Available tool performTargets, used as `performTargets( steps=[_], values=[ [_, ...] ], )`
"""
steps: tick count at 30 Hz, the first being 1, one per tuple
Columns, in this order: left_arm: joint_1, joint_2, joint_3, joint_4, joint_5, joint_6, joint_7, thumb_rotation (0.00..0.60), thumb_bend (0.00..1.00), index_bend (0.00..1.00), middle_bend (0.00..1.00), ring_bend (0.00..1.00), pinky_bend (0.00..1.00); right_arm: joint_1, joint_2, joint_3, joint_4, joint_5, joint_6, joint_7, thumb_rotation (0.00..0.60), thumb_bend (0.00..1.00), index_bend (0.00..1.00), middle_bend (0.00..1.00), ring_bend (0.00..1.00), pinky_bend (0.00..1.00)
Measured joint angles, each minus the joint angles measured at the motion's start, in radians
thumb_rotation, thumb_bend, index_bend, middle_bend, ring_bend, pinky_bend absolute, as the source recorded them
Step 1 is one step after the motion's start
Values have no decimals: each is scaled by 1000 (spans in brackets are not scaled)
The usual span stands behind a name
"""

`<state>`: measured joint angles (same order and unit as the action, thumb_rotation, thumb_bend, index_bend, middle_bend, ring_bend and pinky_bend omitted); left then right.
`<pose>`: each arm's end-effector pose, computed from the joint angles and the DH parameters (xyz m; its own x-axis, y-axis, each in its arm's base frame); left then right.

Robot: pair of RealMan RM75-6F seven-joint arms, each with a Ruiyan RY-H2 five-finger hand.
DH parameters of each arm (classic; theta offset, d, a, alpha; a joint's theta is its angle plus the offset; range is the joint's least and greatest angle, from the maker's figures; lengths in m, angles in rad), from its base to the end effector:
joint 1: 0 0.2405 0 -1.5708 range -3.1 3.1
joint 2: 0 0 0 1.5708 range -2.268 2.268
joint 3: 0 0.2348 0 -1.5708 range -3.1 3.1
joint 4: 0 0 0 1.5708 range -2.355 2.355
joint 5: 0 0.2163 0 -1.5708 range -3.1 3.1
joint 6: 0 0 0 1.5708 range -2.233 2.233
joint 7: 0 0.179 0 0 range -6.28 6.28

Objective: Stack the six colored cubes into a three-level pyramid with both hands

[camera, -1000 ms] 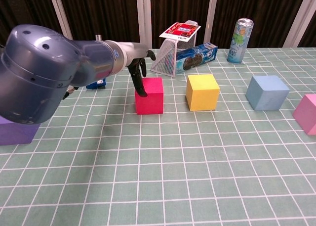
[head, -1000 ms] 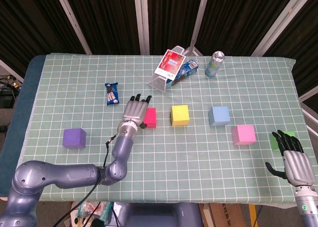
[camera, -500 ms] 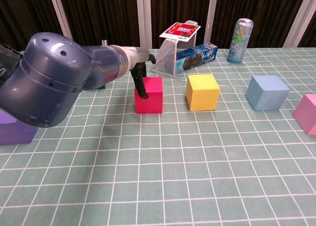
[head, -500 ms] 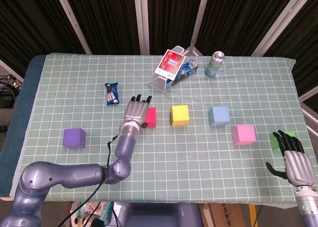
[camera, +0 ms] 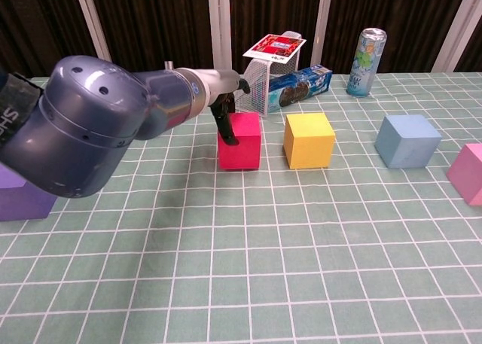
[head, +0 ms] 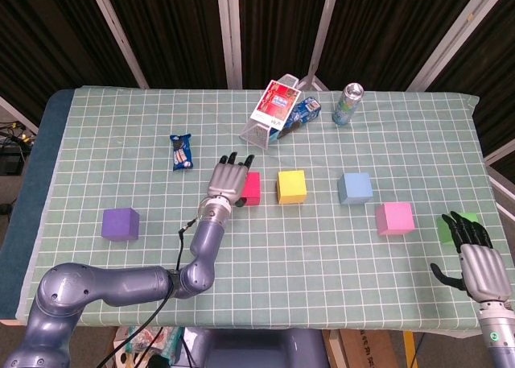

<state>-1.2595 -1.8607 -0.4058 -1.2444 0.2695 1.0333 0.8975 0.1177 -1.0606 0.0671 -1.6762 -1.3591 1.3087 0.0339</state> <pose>0.0067 0.4167 -0.0945 0.4811 0.3251 0.8142 0.8765 -0.1931 -0.4409 -0.3117 -0.2246 0.1384 0.3259 -0.1445 0.9343 -0.9346 0.1000 0.3415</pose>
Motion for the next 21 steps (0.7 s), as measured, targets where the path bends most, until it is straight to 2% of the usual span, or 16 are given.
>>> performTargets(
  steps=[7,21],
  values=[
    [-2,-12,-4,6,15,0,-12,600,375,75,330,41,107,0,3,0,-4,3,-3,4,600,324,0,0,0,0],
    [-25,-71,-23,87,34,-21,-33,600,374,74,330,41,107,3,8,1,-8,15,-14,10,600,324,0,0,0,0]
  ],
)
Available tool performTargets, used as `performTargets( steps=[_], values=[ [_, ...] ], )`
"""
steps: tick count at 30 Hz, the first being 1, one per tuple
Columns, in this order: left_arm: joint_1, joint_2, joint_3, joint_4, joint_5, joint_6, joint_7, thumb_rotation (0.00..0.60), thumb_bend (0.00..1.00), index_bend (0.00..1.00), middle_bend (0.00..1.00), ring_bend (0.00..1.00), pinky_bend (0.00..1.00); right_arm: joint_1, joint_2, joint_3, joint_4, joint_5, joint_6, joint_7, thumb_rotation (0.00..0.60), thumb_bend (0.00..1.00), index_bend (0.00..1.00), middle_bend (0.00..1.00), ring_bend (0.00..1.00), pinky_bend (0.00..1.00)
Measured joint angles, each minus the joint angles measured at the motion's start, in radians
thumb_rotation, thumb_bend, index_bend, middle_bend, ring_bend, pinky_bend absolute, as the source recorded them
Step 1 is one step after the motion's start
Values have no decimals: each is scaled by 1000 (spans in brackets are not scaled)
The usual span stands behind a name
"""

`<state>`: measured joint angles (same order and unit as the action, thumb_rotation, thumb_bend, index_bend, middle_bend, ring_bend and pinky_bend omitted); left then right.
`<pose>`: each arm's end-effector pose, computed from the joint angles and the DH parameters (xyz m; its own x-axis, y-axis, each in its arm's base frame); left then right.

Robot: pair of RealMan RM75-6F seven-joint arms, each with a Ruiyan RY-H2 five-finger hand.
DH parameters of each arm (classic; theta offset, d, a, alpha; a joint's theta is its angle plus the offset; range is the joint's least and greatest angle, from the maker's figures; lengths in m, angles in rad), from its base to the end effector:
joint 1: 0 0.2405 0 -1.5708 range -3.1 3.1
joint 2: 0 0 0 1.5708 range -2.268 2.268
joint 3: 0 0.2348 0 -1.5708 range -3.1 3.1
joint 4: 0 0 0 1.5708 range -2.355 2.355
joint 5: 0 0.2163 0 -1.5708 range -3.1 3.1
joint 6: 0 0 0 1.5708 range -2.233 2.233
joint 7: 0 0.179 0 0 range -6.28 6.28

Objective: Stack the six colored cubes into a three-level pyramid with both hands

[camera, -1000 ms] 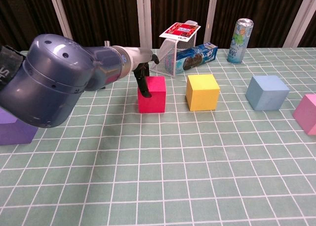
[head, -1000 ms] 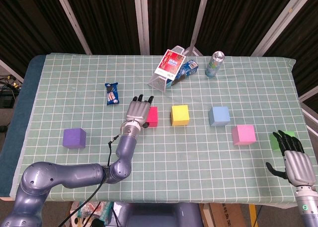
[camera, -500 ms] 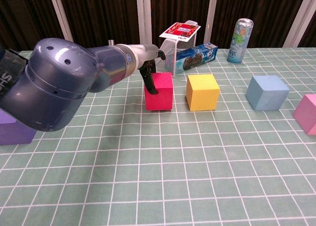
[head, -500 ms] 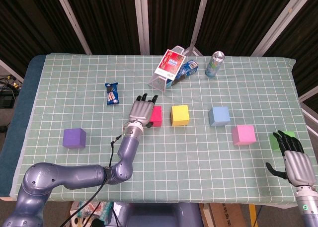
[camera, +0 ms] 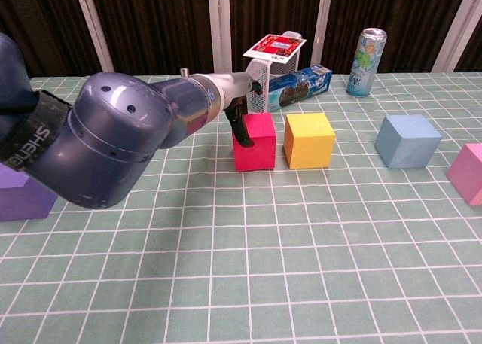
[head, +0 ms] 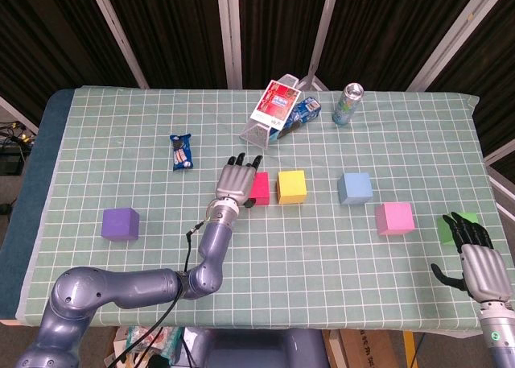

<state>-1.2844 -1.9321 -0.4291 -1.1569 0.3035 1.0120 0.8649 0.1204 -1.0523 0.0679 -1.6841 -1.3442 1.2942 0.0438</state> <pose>0.0186 0.4168 -0.1088 0.4562 0.3180 0.8311 0.8891 -0.2015 -0.4110 -0.3133 -0.2248 0.1388 0.3117 -0.1551 0.9374 -0.9370 0.1135 0.3304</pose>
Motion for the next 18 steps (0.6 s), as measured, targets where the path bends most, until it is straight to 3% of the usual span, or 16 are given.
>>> performTargets(
  steps=[18],
  values=[
    [-20,-49,-22,62,-1,-20,9,600,375,74,330,41,107,0,9,-1,-4,6,-8,8,600,324,0,0,0,0]
  ],
)
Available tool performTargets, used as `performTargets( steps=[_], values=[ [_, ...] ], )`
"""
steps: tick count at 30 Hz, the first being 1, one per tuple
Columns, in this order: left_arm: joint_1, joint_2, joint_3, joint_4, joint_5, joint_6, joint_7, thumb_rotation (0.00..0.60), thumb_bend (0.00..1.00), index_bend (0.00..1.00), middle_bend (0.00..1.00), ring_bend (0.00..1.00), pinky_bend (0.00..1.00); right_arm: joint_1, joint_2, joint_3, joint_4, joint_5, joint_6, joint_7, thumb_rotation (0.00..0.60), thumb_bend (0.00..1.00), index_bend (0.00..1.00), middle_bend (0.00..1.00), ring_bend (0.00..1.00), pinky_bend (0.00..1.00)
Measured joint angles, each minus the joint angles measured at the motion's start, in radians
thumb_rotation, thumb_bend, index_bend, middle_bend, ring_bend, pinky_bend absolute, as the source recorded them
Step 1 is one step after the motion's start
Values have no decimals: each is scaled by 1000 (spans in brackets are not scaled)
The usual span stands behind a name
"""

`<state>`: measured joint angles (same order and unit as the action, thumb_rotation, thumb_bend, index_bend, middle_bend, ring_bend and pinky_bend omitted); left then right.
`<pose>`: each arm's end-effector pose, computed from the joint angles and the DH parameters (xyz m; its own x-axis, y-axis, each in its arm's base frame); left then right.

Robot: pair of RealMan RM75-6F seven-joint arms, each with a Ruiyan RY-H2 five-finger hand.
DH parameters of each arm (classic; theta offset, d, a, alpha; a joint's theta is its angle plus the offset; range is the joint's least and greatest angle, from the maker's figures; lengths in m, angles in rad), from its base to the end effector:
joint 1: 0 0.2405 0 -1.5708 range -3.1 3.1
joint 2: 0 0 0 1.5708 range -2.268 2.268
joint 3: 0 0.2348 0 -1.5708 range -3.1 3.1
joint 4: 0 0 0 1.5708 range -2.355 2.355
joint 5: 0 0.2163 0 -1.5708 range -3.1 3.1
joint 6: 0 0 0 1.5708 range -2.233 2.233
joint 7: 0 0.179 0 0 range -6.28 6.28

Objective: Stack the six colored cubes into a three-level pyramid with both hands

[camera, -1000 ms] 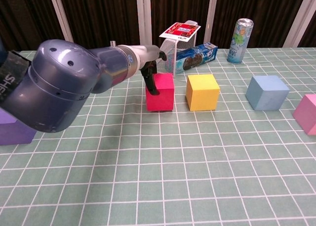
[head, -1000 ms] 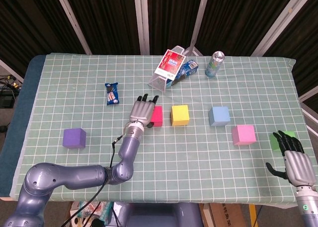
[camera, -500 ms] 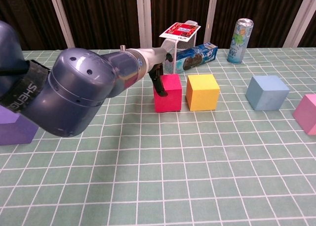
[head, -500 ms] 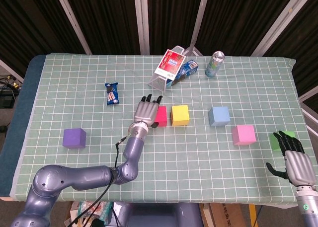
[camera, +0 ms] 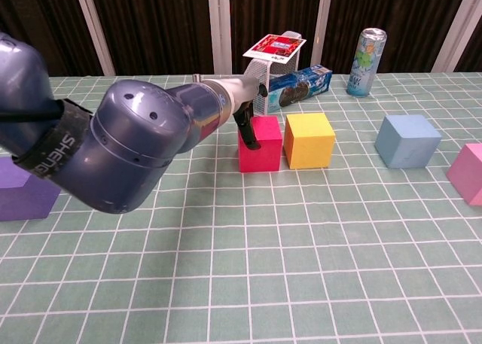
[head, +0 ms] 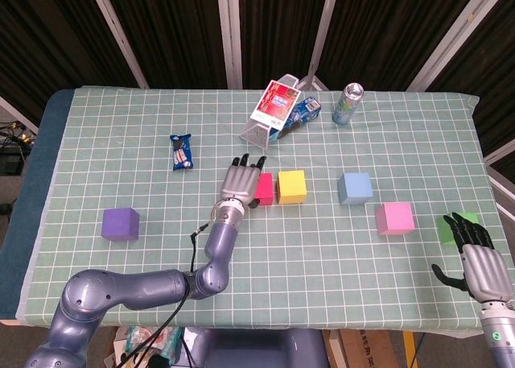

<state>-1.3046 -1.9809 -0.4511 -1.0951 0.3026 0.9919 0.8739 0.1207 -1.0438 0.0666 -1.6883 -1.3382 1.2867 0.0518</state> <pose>0.0248 0.4161 -0.1198 0.4535 0.3265 0.8293 0.8905 -0.2029 -0.4071 -0.3148 -0.2243 0.1401 0.3056 -0.1618 0.9383 -0.9375 0.1209 0.3262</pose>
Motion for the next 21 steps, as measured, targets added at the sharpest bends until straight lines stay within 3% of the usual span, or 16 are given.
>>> performTargets(
  steps=[21],
  values=[
    [-4,-31,-18,35,45,-6,-24,600,375,74,332,41,107,-1,5,1,-4,7,-2,4,600,323,0,0,0,0]
  ],
)
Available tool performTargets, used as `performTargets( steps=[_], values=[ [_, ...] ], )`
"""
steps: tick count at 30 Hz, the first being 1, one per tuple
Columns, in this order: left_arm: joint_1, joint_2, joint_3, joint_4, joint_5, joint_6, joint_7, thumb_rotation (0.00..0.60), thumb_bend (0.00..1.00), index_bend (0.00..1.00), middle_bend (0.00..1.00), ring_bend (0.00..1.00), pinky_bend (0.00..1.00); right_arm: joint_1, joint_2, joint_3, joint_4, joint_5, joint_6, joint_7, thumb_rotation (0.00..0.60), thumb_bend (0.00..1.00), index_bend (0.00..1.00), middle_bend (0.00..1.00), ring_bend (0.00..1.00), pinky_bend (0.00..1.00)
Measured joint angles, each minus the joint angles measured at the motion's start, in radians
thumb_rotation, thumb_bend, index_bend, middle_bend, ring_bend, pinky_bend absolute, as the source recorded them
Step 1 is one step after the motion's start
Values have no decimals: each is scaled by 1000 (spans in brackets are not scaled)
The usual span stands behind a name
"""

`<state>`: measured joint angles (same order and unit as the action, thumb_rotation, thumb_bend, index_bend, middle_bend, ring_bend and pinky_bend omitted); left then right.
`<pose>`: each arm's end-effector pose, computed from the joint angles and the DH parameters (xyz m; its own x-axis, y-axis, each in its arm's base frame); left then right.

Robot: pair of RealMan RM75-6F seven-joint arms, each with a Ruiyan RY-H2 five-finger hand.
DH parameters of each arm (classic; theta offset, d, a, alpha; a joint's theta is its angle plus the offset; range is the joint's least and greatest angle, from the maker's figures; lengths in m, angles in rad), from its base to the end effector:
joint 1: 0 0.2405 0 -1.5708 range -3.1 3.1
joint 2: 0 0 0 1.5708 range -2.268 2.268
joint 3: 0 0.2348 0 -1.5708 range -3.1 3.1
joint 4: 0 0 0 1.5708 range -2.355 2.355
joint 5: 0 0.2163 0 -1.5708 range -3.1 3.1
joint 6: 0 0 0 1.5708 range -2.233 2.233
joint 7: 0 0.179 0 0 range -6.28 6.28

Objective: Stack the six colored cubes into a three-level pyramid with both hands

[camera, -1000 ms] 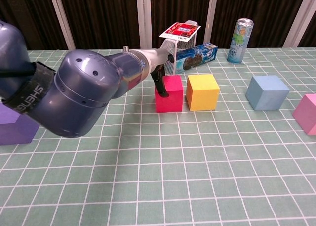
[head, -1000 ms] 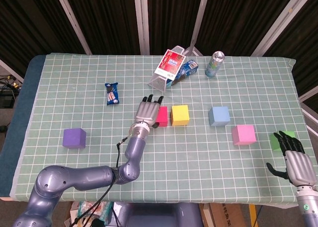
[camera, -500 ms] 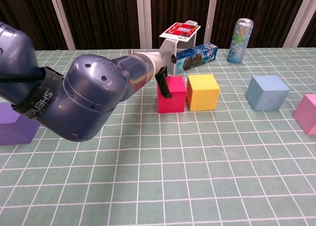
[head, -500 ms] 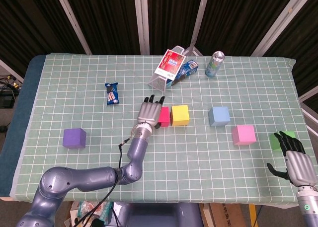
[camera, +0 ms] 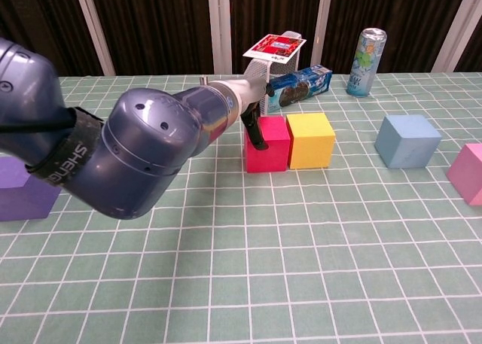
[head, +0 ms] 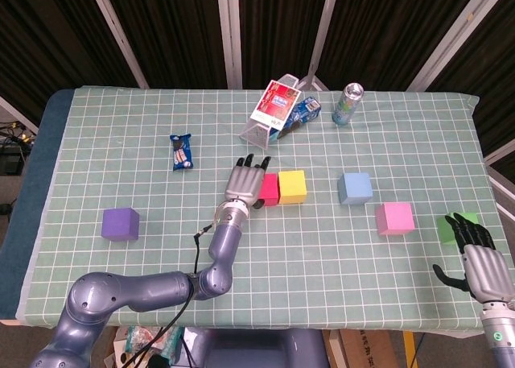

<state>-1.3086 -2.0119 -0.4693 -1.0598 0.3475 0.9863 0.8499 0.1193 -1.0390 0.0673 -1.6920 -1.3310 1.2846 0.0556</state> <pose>0.0318 0.4161 -0.1233 0.4393 0.3086 0.8437 0.8964 -0.2125 -0.3890 -0.3159 -0.2238 0.1414 0.3007 -0.1624 0.9398 -0.9377 0.1297 0.3225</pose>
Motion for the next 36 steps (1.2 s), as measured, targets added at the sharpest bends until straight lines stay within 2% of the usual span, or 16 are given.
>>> performTargets(
  steps=[36],
  values=[
    [-5,-39,-24,60,21,-22,1,600,375,72,331,41,107,0,2,2,-2,8,-2,0,600,323,0,0,0,0]
  ],
)
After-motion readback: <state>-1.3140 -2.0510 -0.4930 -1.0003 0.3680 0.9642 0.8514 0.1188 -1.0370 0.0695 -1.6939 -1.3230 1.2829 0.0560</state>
